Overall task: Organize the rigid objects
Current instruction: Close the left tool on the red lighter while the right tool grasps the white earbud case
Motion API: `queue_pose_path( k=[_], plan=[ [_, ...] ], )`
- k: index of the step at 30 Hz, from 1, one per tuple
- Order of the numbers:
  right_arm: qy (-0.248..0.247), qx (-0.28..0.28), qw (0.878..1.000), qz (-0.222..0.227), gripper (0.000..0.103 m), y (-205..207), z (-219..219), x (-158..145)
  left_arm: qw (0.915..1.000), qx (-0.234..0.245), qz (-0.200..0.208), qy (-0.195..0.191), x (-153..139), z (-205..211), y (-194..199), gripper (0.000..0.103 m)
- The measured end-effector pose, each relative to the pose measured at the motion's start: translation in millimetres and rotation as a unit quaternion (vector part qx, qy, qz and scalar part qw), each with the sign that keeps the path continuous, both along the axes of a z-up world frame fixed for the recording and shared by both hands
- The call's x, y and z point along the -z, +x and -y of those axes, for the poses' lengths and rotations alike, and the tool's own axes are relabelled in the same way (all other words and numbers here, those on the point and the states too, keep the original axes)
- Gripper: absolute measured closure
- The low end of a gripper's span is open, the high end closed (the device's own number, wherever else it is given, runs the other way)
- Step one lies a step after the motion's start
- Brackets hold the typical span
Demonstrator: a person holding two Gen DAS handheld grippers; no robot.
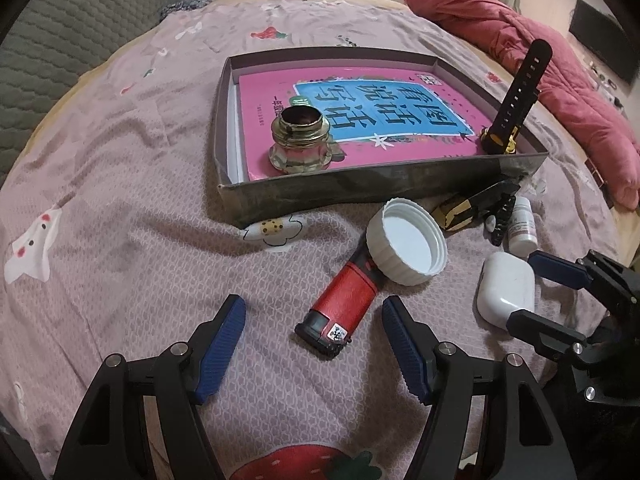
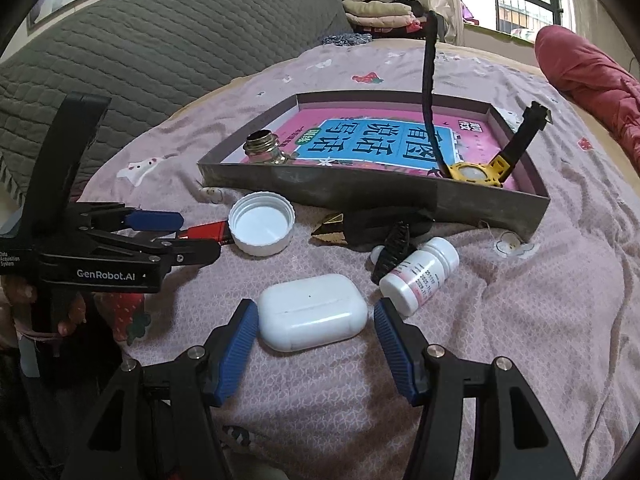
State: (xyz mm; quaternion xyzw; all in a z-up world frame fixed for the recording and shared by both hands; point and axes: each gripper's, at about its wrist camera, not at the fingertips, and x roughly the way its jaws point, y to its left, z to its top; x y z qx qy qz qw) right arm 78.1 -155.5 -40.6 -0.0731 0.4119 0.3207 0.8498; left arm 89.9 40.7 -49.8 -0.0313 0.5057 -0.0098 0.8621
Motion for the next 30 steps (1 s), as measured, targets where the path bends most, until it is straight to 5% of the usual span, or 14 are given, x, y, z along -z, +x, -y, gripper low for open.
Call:
queue_pose_path(
  k=[13, 30],
  plan=[
    [-0.03, -0.033, 0.999, 0.014, 0.041, 7.5, -17.0, 12.6, 0.9999, 0.005, 0.002, 0.01, 2.5, 2.5, 4.1, 0.031],
    [0.001, -0.039, 0.999, -0.013, 0.039, 20.0, -17.3, 22.2, 0.999, 0.035, 0.018, 0.022, 4.9, 15.9, 7.5, 0.037]
  ],
)
